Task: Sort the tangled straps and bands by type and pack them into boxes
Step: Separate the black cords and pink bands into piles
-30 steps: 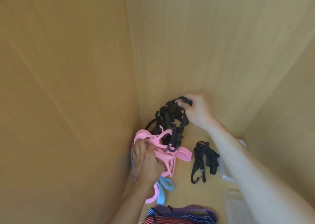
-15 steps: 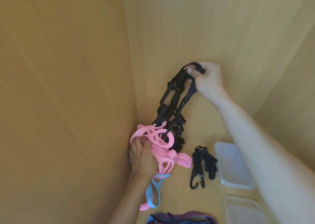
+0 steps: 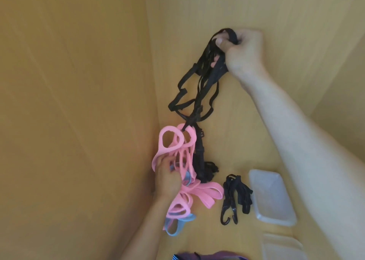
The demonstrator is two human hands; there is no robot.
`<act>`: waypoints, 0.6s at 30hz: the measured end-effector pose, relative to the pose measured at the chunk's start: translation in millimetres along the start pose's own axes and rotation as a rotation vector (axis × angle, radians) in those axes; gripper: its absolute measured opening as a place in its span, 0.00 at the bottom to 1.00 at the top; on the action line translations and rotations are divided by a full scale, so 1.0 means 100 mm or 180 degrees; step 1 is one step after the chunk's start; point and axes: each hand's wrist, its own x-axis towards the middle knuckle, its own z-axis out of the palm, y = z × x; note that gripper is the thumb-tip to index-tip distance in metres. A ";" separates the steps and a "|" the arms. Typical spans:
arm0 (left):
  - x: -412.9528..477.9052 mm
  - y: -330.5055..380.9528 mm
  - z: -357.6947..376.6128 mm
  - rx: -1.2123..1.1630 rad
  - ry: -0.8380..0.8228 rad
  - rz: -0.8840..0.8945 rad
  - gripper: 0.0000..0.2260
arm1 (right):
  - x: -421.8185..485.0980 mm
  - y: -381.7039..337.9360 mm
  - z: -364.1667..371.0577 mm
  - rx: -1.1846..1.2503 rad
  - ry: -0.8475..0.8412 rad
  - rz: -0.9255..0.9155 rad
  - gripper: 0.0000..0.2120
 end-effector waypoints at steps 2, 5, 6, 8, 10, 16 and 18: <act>0.04 0.08 -0.03 -0.0054 -0.0017 -0.0075 0.17 | 0.05 -0.09 0.03 -0.0018 0.0067 -0.0029 0.06; 0.06 0.16 -0.06 0.0153 -0.0157 -0.0104 0.12 | 0.05 -0.11 0.05 -0.0046 0.0023 -0.0014 0.06; 0.05 0.17 -0.06 0.0211 -0.0217 -0.0143 0.13 | 0.03 -0.09 0.06 -0.0067 -0.0008 0.0027 0.06; 0.03 0.20 -0.08 0.0480 -0.0231 -0.0462 0.08 | -0.01 -0.03 0.06 -0.0106 -0.0079 0.0132 0.06; 0.01 0.22 -0.10 0.1024 -0.0023 -0.0588 0.06 | -0.05 0.03 0.05 -0.0065 -0.0124 0.0231 0.06; -0.07 0.35 -0.09 0.2054 0.0477 0.0079 0.09 | -0.11 0.11 -0.04 0.0118 -0.0084 0.0392 0.06; -0.07 0.39 -0.06 0.1737 0.0600 0.0381 0.08 | -0.15 0.14 -0.07 0.0190 -0.0090 0.0434 0.06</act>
